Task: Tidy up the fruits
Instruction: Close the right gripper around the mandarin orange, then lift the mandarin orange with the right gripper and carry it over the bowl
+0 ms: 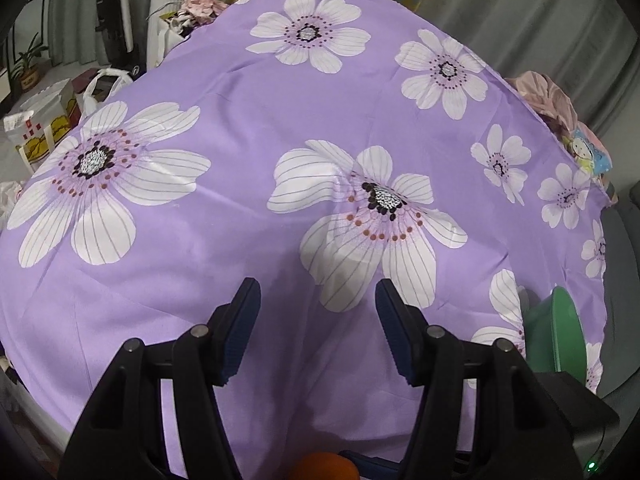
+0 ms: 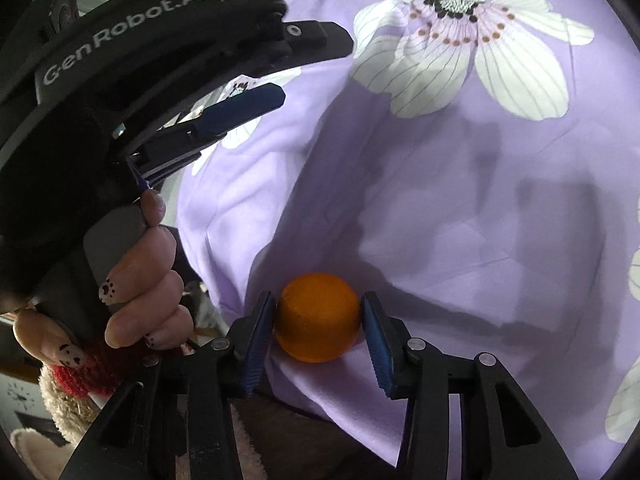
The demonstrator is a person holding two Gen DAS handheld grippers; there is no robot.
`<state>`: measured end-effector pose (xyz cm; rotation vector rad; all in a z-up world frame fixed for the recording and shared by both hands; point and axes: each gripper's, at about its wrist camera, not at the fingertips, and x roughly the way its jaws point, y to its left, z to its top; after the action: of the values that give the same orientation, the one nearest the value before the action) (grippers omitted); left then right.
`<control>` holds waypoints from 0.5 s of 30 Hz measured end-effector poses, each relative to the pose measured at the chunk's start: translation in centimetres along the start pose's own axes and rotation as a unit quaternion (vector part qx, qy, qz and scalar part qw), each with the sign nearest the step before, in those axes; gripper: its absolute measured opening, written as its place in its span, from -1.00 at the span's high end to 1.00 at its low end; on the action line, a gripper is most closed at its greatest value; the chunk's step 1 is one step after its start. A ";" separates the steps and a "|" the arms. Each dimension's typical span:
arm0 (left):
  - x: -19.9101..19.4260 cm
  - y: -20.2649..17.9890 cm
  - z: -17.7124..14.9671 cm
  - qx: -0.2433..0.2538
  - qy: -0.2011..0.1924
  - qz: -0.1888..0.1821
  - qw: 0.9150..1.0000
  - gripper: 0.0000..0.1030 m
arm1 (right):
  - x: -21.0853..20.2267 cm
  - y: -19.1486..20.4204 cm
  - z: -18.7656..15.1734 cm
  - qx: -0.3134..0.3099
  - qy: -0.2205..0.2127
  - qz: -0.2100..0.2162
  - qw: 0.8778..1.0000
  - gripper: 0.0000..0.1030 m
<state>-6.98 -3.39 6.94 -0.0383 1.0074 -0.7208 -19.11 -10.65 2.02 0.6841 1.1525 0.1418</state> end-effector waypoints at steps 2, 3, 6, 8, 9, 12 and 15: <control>0.0 0.1 0.0 -0.004 0.001 -0.004 1.000 -0.17 | 0.0 -0.2 0.1 0.005 -0.001 0.005 1.000 0.14; -0.1 0.1 0.0 -0.005 0.000 -0.007 1.000 -0.17 | 0.0 -0.5 0.1 0.011 0.000 0.007 1.000 0.14; -0.2 -0.2 0.0 0.000 0.000 -0.010 1.000 -0.17 | -1.4 -1.4 0.6 0.028 -0.020 -0.010 0.999 0.14; -0.1 -0.4 -0.1 0.004 0.002 -0.010 1.000 -0.17 | -2.5 -2.2 0.9 0.042 -0.039 -0.016 0.998 0.14; 0.0 -0.5 -0.1 0.007 0.003 -0.010 1.000 -0.16 | -3.1 -2.7 1.0 0.049 -0.049 -0.024 0.997 0.14; 0.4 -1.3 -0.4 0.017 0.010 -0.012 1.000 -0.16 | -5.3 -4.2 1.4 0.068 -0.088 -0.074 0.991 0.14; 1.0 -2.2 -0.9 0.030 0.021 -0.018 0.999 -0.16 | -7.3 -5.4 1.6 0.084 -0.132 -0.148 0.977 0.14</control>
<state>-8.52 -5.41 6.45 0.0099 1.0265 -0.7871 -22.03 -18.77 5.10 0.6500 1.0036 -0.2943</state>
